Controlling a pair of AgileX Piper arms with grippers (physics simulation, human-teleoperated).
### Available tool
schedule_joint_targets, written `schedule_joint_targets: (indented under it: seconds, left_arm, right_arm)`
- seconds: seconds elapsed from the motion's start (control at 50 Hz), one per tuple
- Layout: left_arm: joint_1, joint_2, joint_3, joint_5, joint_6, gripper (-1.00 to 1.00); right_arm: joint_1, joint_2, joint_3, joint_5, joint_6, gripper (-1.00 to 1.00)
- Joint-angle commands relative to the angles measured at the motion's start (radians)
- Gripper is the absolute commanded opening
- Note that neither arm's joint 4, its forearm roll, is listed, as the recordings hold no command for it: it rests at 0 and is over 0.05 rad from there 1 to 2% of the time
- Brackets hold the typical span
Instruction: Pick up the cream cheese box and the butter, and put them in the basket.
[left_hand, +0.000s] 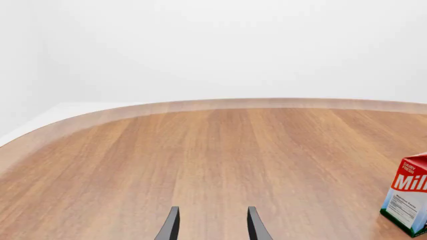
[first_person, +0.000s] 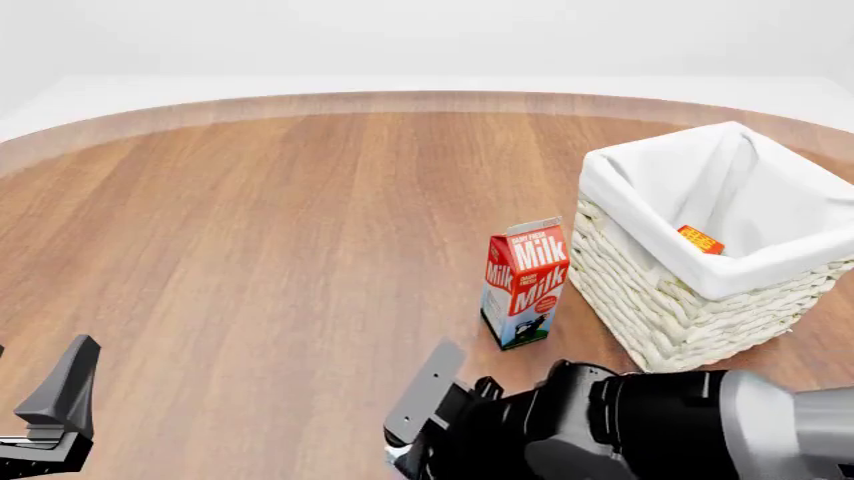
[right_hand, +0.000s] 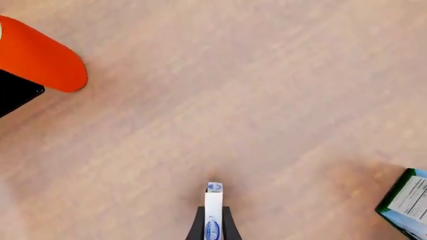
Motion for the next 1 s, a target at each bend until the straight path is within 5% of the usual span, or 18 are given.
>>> schedule_joint_targets:
  seconds: [0.02,0.52,1.0]
  left_arm:
    - [0.000,0.000,0.000,0.000,0.000,1.00]
    - [0.000,0.000,0.000,0.000,0.000,1.00]
    - [0.000,0.000,0.000,0.000,0.000,1.00]
  right_arm:
    - [-0.017,-0.070,-0.020,0.051,-0.025,-1.00]
    - [-0.052,-0.221,-0.082,0.162,-0.087,-1.00]
    - [-0.172,-0.471,-0.250,0.350,-0.147,-1.00]
